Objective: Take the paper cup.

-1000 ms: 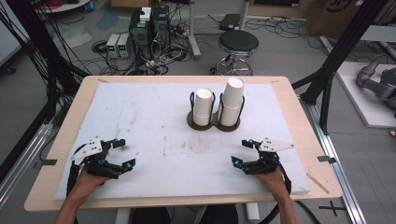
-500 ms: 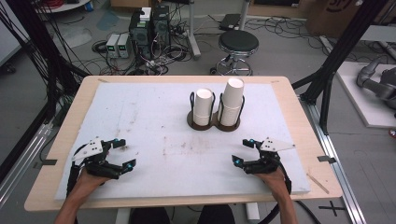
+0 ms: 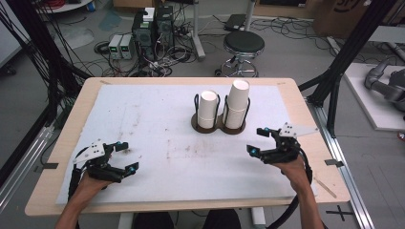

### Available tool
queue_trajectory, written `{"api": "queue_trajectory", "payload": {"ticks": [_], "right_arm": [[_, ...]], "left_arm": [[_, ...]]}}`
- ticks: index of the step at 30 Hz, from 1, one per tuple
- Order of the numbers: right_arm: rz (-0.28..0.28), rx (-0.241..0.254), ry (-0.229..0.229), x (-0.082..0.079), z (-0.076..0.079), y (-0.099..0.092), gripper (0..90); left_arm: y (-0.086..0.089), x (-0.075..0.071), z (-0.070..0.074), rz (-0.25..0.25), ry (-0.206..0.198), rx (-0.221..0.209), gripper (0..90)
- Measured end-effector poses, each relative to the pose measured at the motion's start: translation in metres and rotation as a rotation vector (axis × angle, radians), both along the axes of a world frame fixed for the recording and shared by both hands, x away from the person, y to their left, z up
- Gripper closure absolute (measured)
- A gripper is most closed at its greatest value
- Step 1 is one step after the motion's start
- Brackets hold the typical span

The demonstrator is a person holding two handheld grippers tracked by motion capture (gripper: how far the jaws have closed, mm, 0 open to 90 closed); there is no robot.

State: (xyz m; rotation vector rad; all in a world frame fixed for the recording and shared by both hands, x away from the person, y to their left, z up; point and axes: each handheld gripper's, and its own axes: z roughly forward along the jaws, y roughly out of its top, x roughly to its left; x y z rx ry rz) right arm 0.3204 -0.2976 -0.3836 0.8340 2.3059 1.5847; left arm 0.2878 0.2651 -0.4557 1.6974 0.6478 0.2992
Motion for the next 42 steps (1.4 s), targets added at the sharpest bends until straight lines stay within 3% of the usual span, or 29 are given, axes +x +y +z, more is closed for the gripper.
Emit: {"api": "queue_trajectory", "payload": {"ticks": [1, 3, 4, 7, 8, 10, 13, 14, 16, 19, 20, 26, 32, 37, 42], "right_arm": [[0.000, 0.000, 0.000, 0.000, 0.000, 0.000, 15.9], [0.003, -0.021, -0.006, 0.005, 0.014, -0.002, 15.9], [0.006, -0.047, 0.000, 0.012, 0.029, -0.004, 15.9], [0.002, -0.091, 0.009, 0.024, 0.053, -0.006, 15.9], [0.002, -0.091, 0.009, 0.024, 0.053, -0.006, 15.9], [0.008, -0.138, 0.020, 0.038, 0.078, -0.005, 15.9], [0.003, -0.165, 0.026, 0.046, 0.090, -0.005, 15.9], [0.000, -0.190, 0.029, 0.055, 0.104, -0.004, 15.9], [0.001, -0.203, 0.034, 0.060, 0.110, -0.004, 15.9], [-0.001, -0.273, 0.058, 0.079, 0.132, 0.001, 15.9], [-0.001, -0.273, 0.058, 0.079, 0.132, 0.001, 15.9], [0.024, -0.386, 0.112, 0.114, 0.167, 0.018, 15.9], [0.065, -0.529, 0.169, 0.141, 0.184, 0.044, 15.9], [0.081, -0.655, 0.221, 0.157, 0.184, 0.062, 16.0], [0.097, -0.713, 0.257, 0.167, 0.181, 0.071, 16.0]], "left_arm": [[0.000, 0.000, 0.000, 0.000, 0.000, 0.000, 4.9], [0.000, 0.000, 0.000, -0.001, 0.001, -0.003, 4.9], [0.001, 0.000, 0.000, -0.001, 0.006, -0.005, 4.9], [0.001, 0.001, 0.000, -0.002, 0.009, -0.011, 4.9], [0.001, 0.001, 0.000, -0.002, 0.009, -0.011, 4.9], [0.001, 0.001, 0.000, -0.002, 0.007, -0.009, 4.9], [0.001, 0.000, 0.000, -0.002, 0.006, -0.005, 4.9], [0.000, 0.000, 0.000, -0.003, 0.001, -0.002, 4.9], [0.000, 0.000, 0.000, -0.003, 0.002, -0.001, 4.9], [-0.001, 0.001, 0.000, -0.004, 0.008, 0.007, 4.9], [-0.001, 0.001, 0.000, -0.004, 0.008, 0.007, 4.9], [-0.002, 0.001, 0.001, -0.009, 0.005, 0.026, 4.9], [-0.004, 0.000, 0.001, -0.009, 0.005, 0.036, 4.9], [-0.003, 0.001, 0.001, -0.010, 0.010, 0.032, 4.9], [-0.002, 0.002, 0.000, -0.006, 0.021, 0.025, 4.9]]}}
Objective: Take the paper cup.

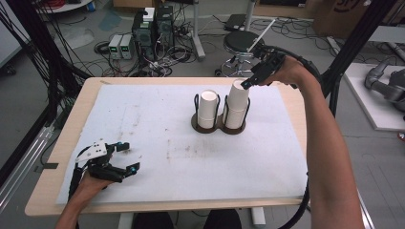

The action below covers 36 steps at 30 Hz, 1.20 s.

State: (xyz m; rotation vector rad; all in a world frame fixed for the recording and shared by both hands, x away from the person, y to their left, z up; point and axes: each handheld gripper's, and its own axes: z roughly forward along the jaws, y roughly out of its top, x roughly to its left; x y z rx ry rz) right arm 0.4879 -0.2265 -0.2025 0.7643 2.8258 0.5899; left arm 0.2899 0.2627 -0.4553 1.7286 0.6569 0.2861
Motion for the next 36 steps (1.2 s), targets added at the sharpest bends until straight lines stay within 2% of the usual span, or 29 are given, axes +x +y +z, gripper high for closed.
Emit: {"api": "queue_trajectory", "payload": {"ticks": [2, 12, 21, 23, 24, 25, 27, 36], "right_arm": [[0.002, -0.024, 0.012, 0.005, -0.002, 0.004, 16.0], [0.001, -0.061, 0.051, 0.019, -0.017, 0.013, 16.0], [-0.023, -0.060, 0.091, 0.026, -0.036, 0.018, 16.1], [-0.024, -0.061, 0.102, 0.027, -0.041, 0.017, 21.1], [-0.028, -0.060, 0.107, 0.027, -0.042, 0.017, 27.1], [-0.028, -0.060, 0.107, 0.027, -0.042, 0.017, 27.1], [-0.023, -0.062, 0.107, 0.027, -0.044, 0.017, 33.5], [-0.024, -0.067, 0.099, 0.025, -0.044, 0.018, 34.4]], "left_arm": [[0.000, 0.000, 0.000, -0.001, -0.002, 0.004, 4.9], [-0.001, 0.000, 0.000, -0.001, -0.006, 0.009, 4.9], [-0.001, 0.000, 0.000, -0.002, -0.004, 0.012, 4.9], [-0.001, 0.000, 0.000, -0.001, -0.005, 0.012, 4.9], [-0.001, 0.000, 0.000, -0.001, -0.005, 0.013, 4.9], [-0.001, 0.000, 0.000, -0.003, -0.004, 0.014, 4.9], [-0.001, 0.000, 0.000, 0.000, -0.002, 0.011, 4.9], [-0.002, 0.000, 0.000, -0.001, -0.004, 0.013, 4.9]]}}
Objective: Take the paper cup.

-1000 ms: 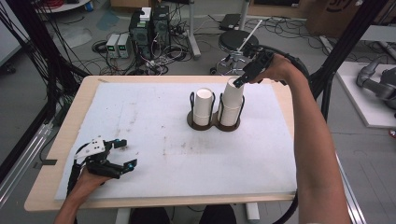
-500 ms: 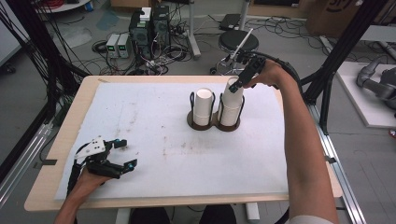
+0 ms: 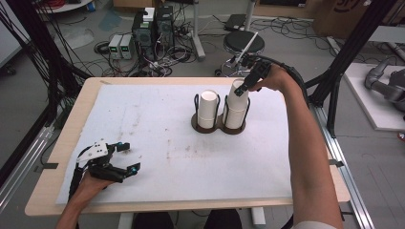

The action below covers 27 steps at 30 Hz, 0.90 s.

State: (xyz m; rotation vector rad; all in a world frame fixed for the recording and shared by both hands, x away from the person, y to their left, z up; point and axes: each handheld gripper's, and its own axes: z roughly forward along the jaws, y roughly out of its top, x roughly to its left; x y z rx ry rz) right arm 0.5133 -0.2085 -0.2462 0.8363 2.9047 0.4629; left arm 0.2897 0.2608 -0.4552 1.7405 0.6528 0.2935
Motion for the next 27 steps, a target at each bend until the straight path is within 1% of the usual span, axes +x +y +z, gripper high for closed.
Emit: {"api": "queue_trajectory", "payload": {"ticks": [7, 10, 15, 16, 19, 22, 25, 26, 27], "right_arm": [[0.011, -0.007, -0.008, 0.000, 0.001, 0.000, 34.9], [0.005, -0.013, -0.011, -0.001, 0.002, 0.001, 35.2], [0.008, -0.017, -0.029, -0.004, 0.007, 0.001, 36.3], [0.000, -0.010, -0.035, -0.005, 0.010, 0.000, 36.9], [0.002, -0.007, -0.046, -0.006, 0.013, -0.002, 37.4], [-0.009, 0.031, -0.073, -0.008, 0.022, -0.004, 37.7], [-0.008, 0.032, -0.084, -0.010, 0.028, -0.006, 37.7], [-0.013, 0.049, -0.093, -0.011, 0.032, -0.006, 37.6], [-0.012, 0.051, -0.098, -0.011, 0.034, -0.007, 37.6]], "left_arm": [[0.000, 0.000, 0.000, 0.000, -0.002, 0.006, 4.9], [0.000, 0.000, 0.000, 0.000, -0.003, 0.008, 4.9], [0.000, 0.000, 0.000, 0.001, -0.002, 0.007, 4.9], [-0.001, 0.000, 0.000, 0.002, -0.001, 0.006, 4.9], [-0.001, 0.000, 0.000, 0.001, 0.001, 0.011, 4.9], [-0.001, 0.000, 0.000, 0.000, 0.000, 0.015, 4.9], [-0.001, 0.000, 0.000, 0.001, -0.001, 0.015, 4.9], [-0.001, 0.000, 0.000, 0.001, -0.001, 0.016, 4.9], [-0.002, 0.000, 0.000, 0.001, -0.002, 0.018, 4.9]]}}
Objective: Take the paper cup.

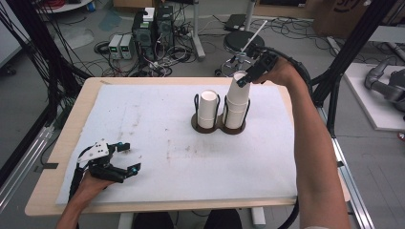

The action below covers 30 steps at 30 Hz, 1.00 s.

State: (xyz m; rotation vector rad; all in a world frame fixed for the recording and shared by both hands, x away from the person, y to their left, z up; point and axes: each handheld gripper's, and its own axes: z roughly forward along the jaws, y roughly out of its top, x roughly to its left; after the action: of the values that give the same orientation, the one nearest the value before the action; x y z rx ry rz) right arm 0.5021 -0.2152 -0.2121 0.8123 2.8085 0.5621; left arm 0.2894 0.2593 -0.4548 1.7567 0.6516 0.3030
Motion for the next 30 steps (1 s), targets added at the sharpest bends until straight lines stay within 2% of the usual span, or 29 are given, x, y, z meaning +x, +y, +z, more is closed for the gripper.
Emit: {"api": "queue_trajectory", "payload": {"ticks": [5, 8, 10, 17, 24, 26, 27, 28, 30], "right_arm": [[0.000, -0.002, -0.032, -0.006, 0.015, -0.002, 37.6], [-0.003, 0.004, -0.036, -0.008, 0.020, -0.003, 37.7], [-0.006, 0.031, -0.059, -0.011, 0.027, -0.007, 37.7], [-0.007, 0.054, -0.078, -0.016, 0.039, -0.014, 37.7], [0.001, 0.070, -0.117, -0.024, 0.055, -0.013, 37.7], [0.006, 0.110, -0.138, -0.030, 0.061, -0.016, 37.6], [0.006, 0.110, -0.138, -0.030, 0.061, -0.016, 37.6], [0.014, 0.142, -0.148, -0.033, 0.065, -0.020, 37.7], [0.013, 0.155, -0.157, -0.036, 0.068, -0.021, 37.6]], "left_arm": [[-0.001, 0.000, 0.000, -0.003, -0.006, 0.009, 4.9], [-0.001, 0.000, 0.000, -0.003, -0.005, 0.010, 4.9], [-0.001, 0.000, 0.000, -0.003, -0.005, 0.009, 4.9], [-0.001, 0.000, 0.000, -0.003, -0.004, 0.012, 4.9], [-0.001, 0.000, 0.000, -0.003, -0.009, 0.017, 4.9], [-0.001, 0.000, 0.000, -0.003, -0.009, 0.017, 4.9], [-0.001, -0.001, 0.000, -0.003, -0.010, 0.017, 4.9], [-0.001, -0.001, 0.000, -0.003, -0.009, 0.017, 4.9], [-0.001, 0.000, 0.000, -0.004, -0.008, 0.015, 4.9]]}}
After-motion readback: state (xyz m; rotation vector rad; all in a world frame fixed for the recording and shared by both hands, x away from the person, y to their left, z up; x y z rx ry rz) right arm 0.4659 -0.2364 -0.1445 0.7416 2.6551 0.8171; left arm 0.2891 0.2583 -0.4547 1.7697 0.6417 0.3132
